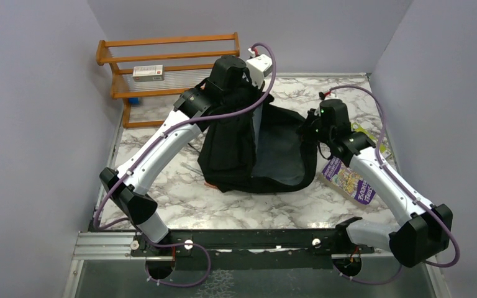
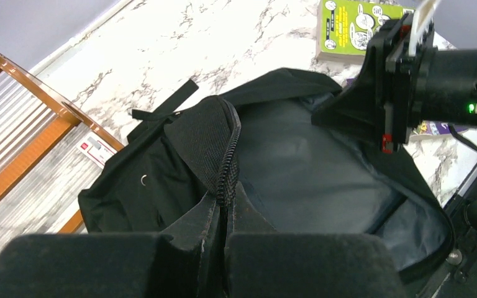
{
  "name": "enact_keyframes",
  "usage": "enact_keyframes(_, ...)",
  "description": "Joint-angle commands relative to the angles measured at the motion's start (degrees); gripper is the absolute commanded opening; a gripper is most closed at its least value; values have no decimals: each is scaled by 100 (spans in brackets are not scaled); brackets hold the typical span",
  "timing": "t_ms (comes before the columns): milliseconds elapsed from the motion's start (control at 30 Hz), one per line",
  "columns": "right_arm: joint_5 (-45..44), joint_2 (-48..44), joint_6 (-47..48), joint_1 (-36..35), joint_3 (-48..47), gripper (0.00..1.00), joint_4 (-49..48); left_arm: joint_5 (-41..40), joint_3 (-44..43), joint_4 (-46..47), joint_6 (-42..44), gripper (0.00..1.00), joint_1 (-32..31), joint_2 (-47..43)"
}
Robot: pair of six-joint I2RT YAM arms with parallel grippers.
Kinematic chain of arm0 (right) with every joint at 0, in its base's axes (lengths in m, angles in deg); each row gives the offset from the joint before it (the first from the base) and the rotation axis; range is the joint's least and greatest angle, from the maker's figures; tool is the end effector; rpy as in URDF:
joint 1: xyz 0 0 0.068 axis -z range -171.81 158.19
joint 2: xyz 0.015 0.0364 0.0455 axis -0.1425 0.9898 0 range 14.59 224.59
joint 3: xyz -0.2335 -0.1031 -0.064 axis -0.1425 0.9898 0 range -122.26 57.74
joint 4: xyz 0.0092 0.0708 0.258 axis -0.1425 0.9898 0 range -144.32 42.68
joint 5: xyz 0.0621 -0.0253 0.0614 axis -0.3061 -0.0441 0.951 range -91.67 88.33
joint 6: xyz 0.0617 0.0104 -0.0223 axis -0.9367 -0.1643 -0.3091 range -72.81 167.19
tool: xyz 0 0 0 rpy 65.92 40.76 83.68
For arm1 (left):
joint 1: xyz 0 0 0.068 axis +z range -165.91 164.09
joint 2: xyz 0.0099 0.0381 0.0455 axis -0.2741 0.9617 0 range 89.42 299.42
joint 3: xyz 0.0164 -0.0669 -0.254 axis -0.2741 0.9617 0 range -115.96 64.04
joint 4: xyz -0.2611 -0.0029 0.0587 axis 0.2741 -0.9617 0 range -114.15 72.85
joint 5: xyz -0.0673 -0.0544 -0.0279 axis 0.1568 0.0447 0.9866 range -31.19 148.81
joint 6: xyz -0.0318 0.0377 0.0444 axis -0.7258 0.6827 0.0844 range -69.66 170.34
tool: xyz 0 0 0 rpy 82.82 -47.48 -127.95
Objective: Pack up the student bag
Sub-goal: Unzip the student bag at the center of the board.
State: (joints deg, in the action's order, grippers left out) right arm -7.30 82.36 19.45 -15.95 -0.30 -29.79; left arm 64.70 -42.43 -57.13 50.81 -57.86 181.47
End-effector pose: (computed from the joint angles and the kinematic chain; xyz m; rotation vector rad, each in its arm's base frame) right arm 0.2636 0.1124 0.2941 0.1259 2.1913 0.4105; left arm 0.2728 -0.2525 0.4337 0.8069 1.8952 -0.5584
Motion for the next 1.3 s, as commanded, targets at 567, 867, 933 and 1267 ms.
enact_keyframes(567, 2534, 446, -1, 577, 139, 0, -637, -513, -453, -328, -17, 0, 339, -332)
enact_keyframes(867, 1691, 1278, 198, 582, 584, 1, -892, 233, 2256, 925, -296, 0, 1365, -998)
enact_keyframes(933, 1489, 1315, 208, 579, 661, 0, -973, 311, 2680, 1246, -282, 0, 1530, -986)
enact_keyframes(1267, 1531, 1053, 386, 584, 914, 21, -1205, 303, 3527, 1950, -196, 16, 1926, -146)
